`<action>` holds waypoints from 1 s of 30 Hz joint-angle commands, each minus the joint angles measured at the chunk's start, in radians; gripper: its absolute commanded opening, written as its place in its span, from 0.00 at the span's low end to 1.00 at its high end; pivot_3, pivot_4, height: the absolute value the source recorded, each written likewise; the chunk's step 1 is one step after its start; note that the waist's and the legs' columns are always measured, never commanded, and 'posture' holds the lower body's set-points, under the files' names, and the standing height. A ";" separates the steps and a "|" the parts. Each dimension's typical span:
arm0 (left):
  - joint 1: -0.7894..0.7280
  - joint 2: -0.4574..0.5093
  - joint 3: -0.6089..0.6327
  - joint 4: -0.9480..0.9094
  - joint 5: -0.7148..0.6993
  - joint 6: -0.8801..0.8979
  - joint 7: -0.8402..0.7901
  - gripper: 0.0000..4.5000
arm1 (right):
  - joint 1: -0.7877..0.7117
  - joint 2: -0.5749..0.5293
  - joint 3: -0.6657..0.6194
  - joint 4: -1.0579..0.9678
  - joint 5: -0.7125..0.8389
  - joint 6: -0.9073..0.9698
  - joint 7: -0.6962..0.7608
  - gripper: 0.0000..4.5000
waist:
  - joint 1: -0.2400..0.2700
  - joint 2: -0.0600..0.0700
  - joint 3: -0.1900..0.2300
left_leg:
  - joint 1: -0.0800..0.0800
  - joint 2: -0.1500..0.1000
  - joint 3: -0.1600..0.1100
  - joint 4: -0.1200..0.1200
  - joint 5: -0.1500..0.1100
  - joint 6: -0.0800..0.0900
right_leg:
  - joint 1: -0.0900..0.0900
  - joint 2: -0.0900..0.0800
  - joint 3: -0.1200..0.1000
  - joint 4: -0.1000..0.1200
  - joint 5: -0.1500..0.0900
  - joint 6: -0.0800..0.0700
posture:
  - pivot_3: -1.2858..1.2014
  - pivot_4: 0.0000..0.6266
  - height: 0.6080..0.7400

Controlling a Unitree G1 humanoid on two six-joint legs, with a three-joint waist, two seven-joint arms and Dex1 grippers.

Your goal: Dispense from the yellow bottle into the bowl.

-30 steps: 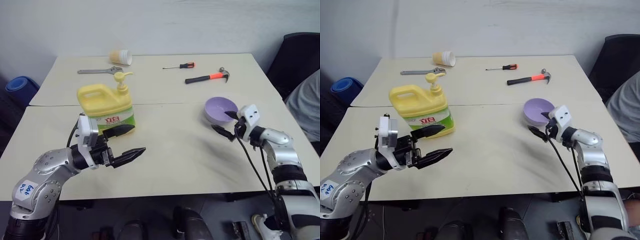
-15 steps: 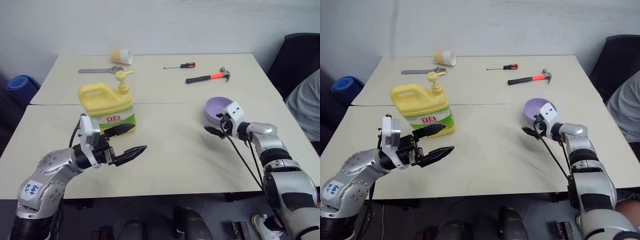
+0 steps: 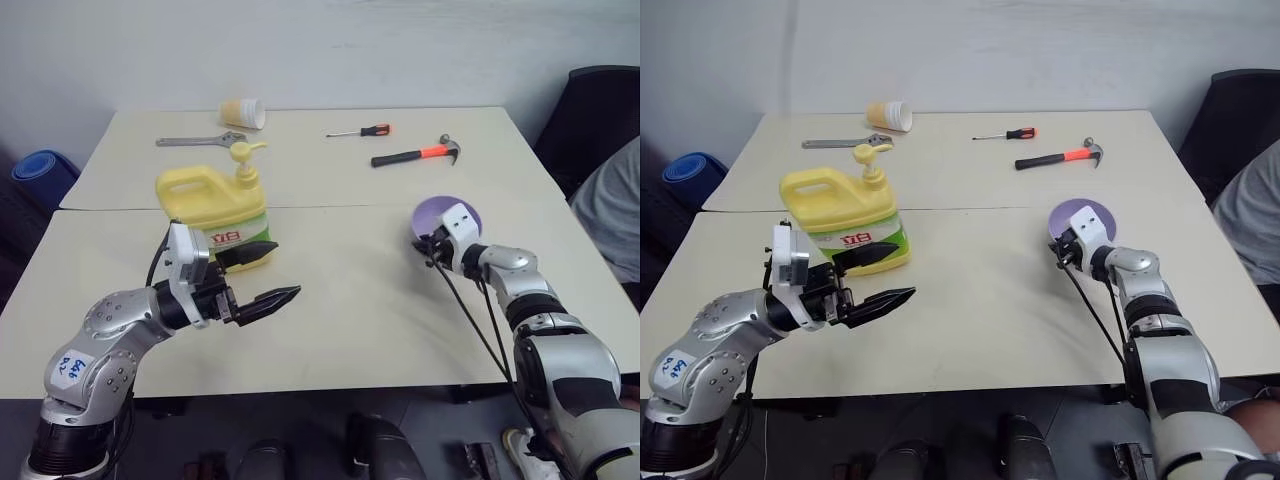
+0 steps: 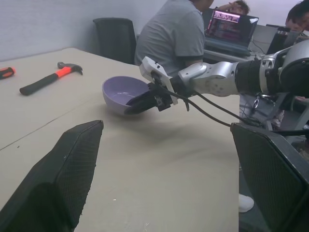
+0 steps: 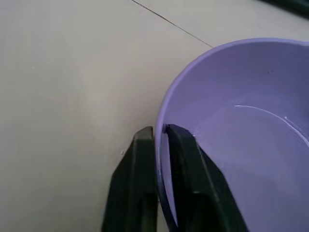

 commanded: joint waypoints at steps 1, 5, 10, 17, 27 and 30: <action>-0.015 -0.005 0.006 -0.012 0.001 -0.006 -0.006 1.00 | -0.018 -0.009 -0.004 -0.008 -0.011 -0.034 0.024 0.00 | 0.000 0.000 0.000 | 0.000 0.000 0.000 0.000 0.000 0.000 | 0.000 0.000 0.000 0.000 0.000 0.000 | 0.52 0.24 1.00; -0.038 0.002 0.059 -0.015 -0.051 0.015 0.010 1.00 | -0.038 -0.015 0.006 -0.065 -0.003 -0.065 0.159 0.00 | 0.000 0.001 0.001 | 0.000 0.001 0.000 0.000 0.000 0.000 | 0.000 0.000 0.000 0.000 0.000 0.000 | 0.52 0.24 1.00; -0.131 0.082 0.211 -0.004 -0.227 0.113 0.030 1.00 | -0.056 -0.021 0.050 -0.314 0.034 -0.011 0.421 0.00 | -0.003 0.003 0.003 | -0.001 0.001 0.000 0.000 0.000 0.000 | -0.001 0.000 0.000 0.000 0.000 0.000 | 0.52 0.24 1.00; -0.437 0.178 0.214 0.183 -0.195 0.156 0.103 0.91 | -0.105 0.010 0.144 -0.687 0.075 0.226 0.580 0.00 | 0.005 0.004 0.004 | -0.001 0.000 -0.002 0.001 0.000 -0.001 | -0.001 0.001 -0.002 0.001 0.000 0.000 | 0.52 0.24 1.00; -0.741 0.063 -0.001 0.558 0.127 0.029 0.098 0.24 | -0.314 0.160 0.244 -0.485 -0.009 0.225 0.506 0.00 | -0.001 0.004 0.004 | -0.003 -0.003 0.001 0.001 0.000 0.000 | -0.002 0.004 -0.012 0.001 0.000 0.001 | 0.52 0.24 1.00; -0.761 0.035 -0.020 0.606 0.190 0.004 0.105 0.04 | -0.351 0.182 0.257 -0.418 -0.032 0.202 0.492 0.00 | -0.003 0.004 0.004 | -0.004 -0.002 0.001 0.001 0.000 0.000 | -0.003 0.004 -0.012 0.001 0.000 0.001 | 0.52 0.24 1.00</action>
